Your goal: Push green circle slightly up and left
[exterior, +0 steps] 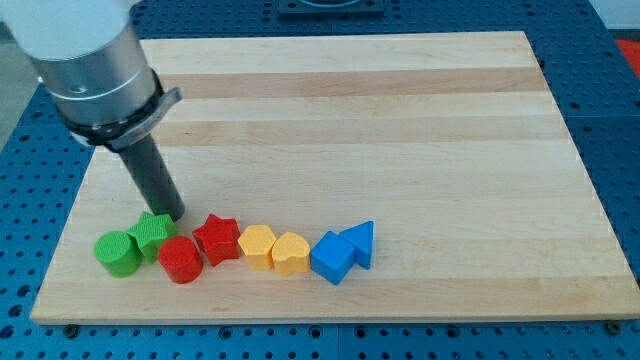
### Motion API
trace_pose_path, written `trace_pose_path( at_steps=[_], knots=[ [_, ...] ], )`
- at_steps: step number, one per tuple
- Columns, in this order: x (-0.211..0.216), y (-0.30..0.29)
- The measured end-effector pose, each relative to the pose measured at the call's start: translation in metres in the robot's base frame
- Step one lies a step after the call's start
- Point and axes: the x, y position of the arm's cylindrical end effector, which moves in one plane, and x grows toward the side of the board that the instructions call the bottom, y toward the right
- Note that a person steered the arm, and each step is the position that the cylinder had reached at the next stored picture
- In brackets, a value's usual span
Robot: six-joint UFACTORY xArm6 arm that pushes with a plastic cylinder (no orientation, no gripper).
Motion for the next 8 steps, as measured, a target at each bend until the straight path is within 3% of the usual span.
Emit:
trace_pose_path(
  at_steps=[2, 3, 4, 6, 7, 8],
  knots=[
    [0.002, -0.012],
    [-0.005, -0.033],
    [-0.002, -0.095],
    [0.007, -0.114],
    [0.038, -0.113],
    [0.096, -0.113]
  ],
)
